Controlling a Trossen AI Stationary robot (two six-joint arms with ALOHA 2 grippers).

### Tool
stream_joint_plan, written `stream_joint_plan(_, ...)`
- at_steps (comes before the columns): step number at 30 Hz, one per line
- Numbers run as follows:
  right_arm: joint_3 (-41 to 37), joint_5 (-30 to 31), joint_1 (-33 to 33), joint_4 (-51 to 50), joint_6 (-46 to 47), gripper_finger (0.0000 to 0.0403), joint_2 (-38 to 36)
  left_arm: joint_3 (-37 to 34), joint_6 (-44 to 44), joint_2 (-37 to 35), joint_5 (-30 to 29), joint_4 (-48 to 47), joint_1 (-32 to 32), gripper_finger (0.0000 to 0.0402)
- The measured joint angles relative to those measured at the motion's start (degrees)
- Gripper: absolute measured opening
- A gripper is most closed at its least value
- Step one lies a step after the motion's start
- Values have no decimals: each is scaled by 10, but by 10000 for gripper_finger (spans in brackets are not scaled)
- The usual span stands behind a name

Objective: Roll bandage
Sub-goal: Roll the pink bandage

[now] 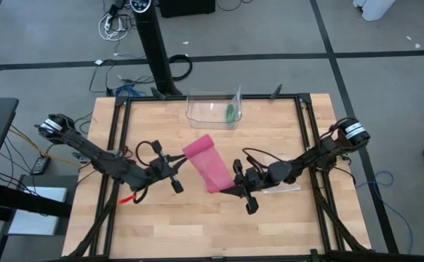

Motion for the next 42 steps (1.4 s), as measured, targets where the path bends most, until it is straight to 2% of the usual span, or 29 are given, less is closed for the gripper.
stream_joint_plan(5,35,-13,-9,-17,-2,2,-7,-42,-41,3,1,0,0,13)
stream_joint_plan(9,76,-14,-33,-41,0,1,-9,-56,-64,26,44,-1,0,13)
stream_joint_plan(17,181,-25,-76,-200,7,1,-9,-43,-86,94,73,1,-3,13)
stream_joint_plan(27,194,58,-116,-274,21,8,-9,-11,-73,118,76,-2,-41,13)
stream_joint_plan(32,194,60,-140,-339,73,61,-9,9,-69,118,84,-2,-49,13)
stream_joint_plan(42,194,47,-147,-359,99,229,-9,11,-70,118,93,-4,-49,13)
